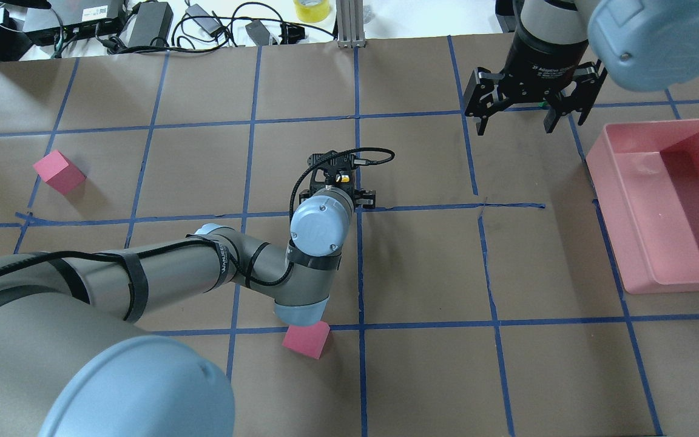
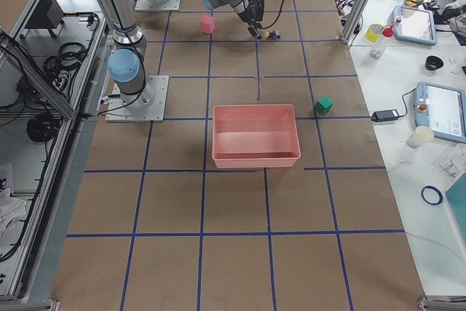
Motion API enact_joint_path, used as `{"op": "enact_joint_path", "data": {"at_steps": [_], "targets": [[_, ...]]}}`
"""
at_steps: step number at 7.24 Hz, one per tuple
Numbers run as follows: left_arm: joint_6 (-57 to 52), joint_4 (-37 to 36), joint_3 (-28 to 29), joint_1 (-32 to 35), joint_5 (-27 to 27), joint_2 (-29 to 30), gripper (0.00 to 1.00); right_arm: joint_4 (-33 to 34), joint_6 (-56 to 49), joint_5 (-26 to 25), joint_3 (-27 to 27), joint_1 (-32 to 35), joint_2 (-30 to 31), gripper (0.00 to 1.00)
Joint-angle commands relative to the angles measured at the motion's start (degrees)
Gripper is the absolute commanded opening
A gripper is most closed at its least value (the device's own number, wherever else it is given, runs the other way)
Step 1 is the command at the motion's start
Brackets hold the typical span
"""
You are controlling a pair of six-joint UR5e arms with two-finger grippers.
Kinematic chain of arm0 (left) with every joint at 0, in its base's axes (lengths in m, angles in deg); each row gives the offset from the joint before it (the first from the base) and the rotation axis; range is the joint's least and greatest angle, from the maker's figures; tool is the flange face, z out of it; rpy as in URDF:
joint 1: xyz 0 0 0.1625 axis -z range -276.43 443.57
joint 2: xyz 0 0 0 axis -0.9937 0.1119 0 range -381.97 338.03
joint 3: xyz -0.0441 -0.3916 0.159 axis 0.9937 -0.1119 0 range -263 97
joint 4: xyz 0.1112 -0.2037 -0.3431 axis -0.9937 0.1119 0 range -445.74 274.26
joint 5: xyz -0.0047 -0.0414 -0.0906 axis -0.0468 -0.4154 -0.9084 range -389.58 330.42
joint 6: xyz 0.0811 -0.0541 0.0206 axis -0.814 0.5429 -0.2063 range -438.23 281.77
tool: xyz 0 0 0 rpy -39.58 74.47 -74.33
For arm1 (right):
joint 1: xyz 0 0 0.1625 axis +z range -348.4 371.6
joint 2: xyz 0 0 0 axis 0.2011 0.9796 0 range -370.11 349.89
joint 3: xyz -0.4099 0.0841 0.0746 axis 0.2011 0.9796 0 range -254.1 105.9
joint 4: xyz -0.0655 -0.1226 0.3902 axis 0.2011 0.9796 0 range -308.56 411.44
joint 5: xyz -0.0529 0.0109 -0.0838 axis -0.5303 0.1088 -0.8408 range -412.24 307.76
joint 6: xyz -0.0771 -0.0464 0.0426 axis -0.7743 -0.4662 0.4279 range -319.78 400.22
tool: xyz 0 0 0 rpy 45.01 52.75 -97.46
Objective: Align button upright
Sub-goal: 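Lower the left gripper around the lying button and grasp it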
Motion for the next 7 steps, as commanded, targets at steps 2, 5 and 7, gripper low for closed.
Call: {"op": "enact_joint_path", "data": {"at_steps": [2, 5, 7], "targets": [[0.03, -2.64, 3.59, 0.02, 0.88, 2.91, 0.86, -0.03, -0.30, 0.64, -0.06, -0.21, 0.57, 1.00], [0.03, -2.55, 4.14, 0.02, 0.97, 4.24, 0.68, 0.06, -0.48, 0.64, -0.06, -0.21, 0.66, 1.00], [-0.76, -2.37, 4.22, 0.02, 0.97, 3.28, 0.33, 0.06, -0.48, 0.64, -0.06, -0.21, 0.66, 1.00]]}}
